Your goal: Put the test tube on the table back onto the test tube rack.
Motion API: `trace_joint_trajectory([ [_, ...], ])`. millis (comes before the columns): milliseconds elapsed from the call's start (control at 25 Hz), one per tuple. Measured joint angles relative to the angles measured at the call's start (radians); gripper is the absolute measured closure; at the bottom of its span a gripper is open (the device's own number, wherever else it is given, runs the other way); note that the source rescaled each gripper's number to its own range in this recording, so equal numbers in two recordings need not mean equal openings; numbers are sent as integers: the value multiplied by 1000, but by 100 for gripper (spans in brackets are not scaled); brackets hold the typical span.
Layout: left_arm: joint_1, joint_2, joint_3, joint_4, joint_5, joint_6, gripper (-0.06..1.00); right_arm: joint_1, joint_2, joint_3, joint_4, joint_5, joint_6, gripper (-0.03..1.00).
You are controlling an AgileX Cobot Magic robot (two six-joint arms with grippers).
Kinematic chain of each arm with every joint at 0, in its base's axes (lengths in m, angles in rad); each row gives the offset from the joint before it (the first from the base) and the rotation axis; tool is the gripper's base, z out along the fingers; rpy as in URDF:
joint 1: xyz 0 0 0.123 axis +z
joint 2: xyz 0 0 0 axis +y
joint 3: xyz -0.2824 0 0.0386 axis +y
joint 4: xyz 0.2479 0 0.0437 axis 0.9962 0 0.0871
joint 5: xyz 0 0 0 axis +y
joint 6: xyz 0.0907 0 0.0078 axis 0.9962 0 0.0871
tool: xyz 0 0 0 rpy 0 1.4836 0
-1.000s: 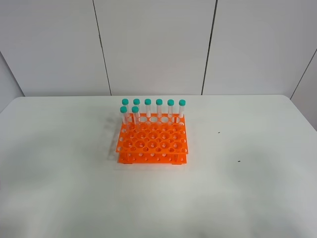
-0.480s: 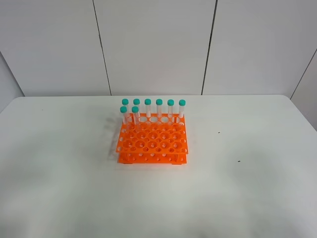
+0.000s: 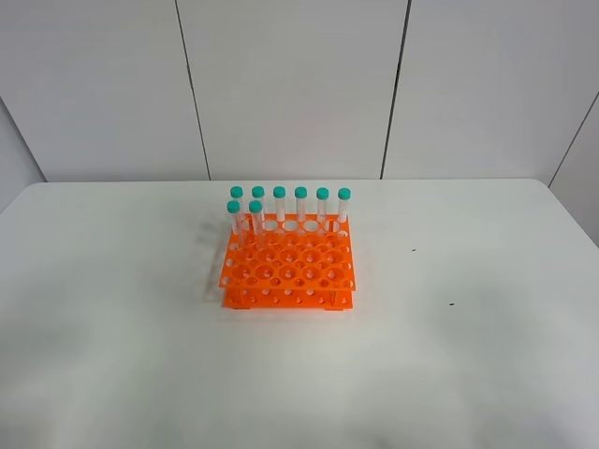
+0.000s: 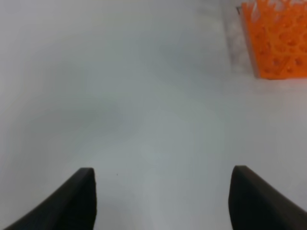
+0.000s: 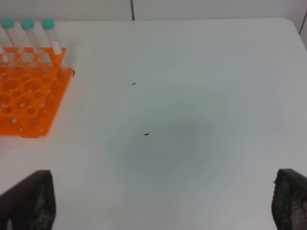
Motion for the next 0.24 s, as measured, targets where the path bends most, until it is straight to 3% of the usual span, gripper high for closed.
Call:
trace_joint_trajectory([
  [240, 1, 0, 0, 0, 0, 0, 8, 0, 0, 0, 0, 0, 0, -3],
])
